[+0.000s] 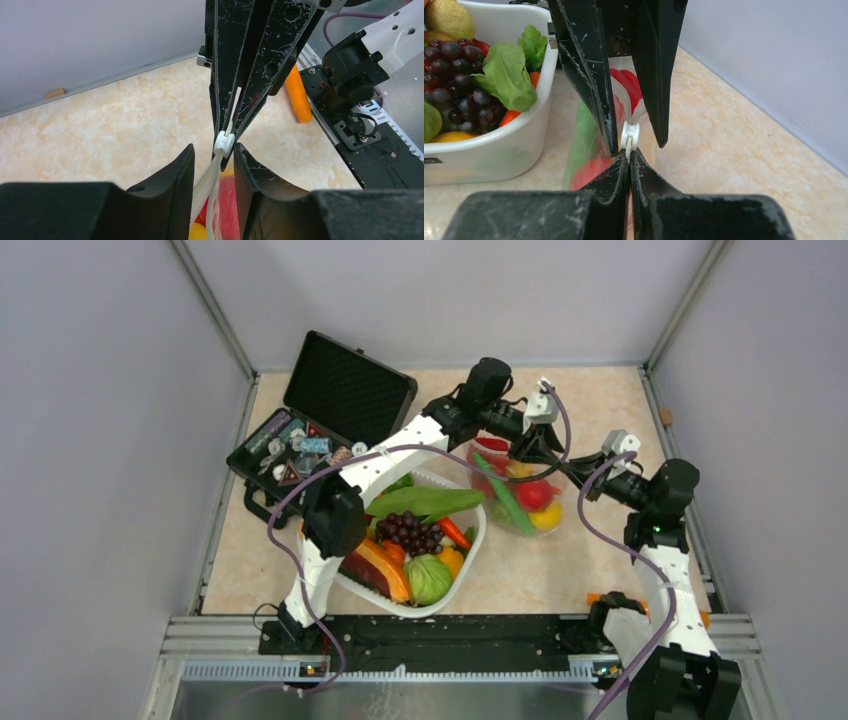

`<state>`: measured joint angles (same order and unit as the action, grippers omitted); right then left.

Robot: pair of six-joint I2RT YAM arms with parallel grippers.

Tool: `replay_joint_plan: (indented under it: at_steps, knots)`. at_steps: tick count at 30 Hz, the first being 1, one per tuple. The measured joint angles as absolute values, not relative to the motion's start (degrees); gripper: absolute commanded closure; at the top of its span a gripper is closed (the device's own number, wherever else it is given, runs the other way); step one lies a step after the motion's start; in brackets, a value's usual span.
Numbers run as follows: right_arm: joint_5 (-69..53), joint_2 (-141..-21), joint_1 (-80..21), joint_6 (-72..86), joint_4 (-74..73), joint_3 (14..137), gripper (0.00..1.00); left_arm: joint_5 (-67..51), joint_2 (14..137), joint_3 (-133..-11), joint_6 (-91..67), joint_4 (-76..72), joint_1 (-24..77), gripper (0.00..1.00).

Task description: Place the food in the zip-top bag and seal the zipper

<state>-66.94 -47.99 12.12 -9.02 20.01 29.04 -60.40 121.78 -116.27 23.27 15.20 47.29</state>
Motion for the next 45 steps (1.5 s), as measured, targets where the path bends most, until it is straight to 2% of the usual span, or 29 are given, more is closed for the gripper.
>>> replay_joint_plan:
  at_steps: [3, 7, 8, 10, 12, 14, 15, 16, 31, 34, 37, 43, 45]
  knots:
    - [-66.87, -47.99, 12.12, -9.04, 19.94, 29.04, 1.00, -60.58, 121.78, -116.27, 22.81, 15.16, 47.27, 0.71]
    - [-66.54, -47.99, 12.10, -9.21, 19.73, 29.04, 1.00, -61.12, 121.78, -116.25, 21.87, 14.41, 47.27, 0.65]
    - [-66.57, -47.99, 12.10, -9.26, 19.64, 29.04, 1.00, -61.23, 121.78, -116.22, 21.56, 13.85, 47.27, 0.67]
    - [-66.54, -47.99, 12.10, -9.32, 19.51, 29.04, 1.00, -61.54, 121.75, -116.07, 20.97, 12.88, 47.27, 0.76]
    - [-66.50, -47.99, 12.10, -9.41, 19.25, 29.04, 1.00, -61.82, 121.75, -115.77, 20.60, 12.34, 47.29, 0.80]
    - [-66.28, -47.99, 12.10, -9.45, 19.05, 29.04, 1.00, -61.98, 121.75, -115.59, 20.47, 12.16, 47.31, 0.90]
    - [-66.11, -47.99, 12.10, -9.45, 19.03, 29.04, 1.00, -61.95, 121.78, -115.59, 20.43, 12.21, 47.31, 0.98]
    - [-65.89, -47.99, 12.10, -9.43, 19.03, 29.04, 1.00, -61.98, 121.75, -115.59, 20.47, 12.29, 47.31, 1.00]
    - [-65.19, -47.51, 11.99, -9.41, 17.98, 28.93, 1.00, -55.68, 119.52, -115.48, 31.24, 21.80, 47.68, 1.00]
    - [-65.36, -47.53, 11.86, -9.41, 17.78, 28.93, 0.80, -55.77, 119.48, -115.42, 31.16, 21.87, 47.68, 1.00]
    - [-64.90, -47.90, 10.48, -10.46, 16.19, 29.10, 0.70, -55.81, 119.48, -115.39, 30.55, 21.87, 47.62, 1.00]
    - [-61.73, -49.63, 7.42, -14.20, 11.14, 31.22, 0.71, -55.83, 119.48, -115.39, 29.93, 21.89, 47.62, 1.00]
    - [-60.64, -49.63, 7.27, -14.92, 10.76, 31.29, 0.79, -55.86, 119.48, -115.39, 29.93, 21.96, 47.62, 1.00]
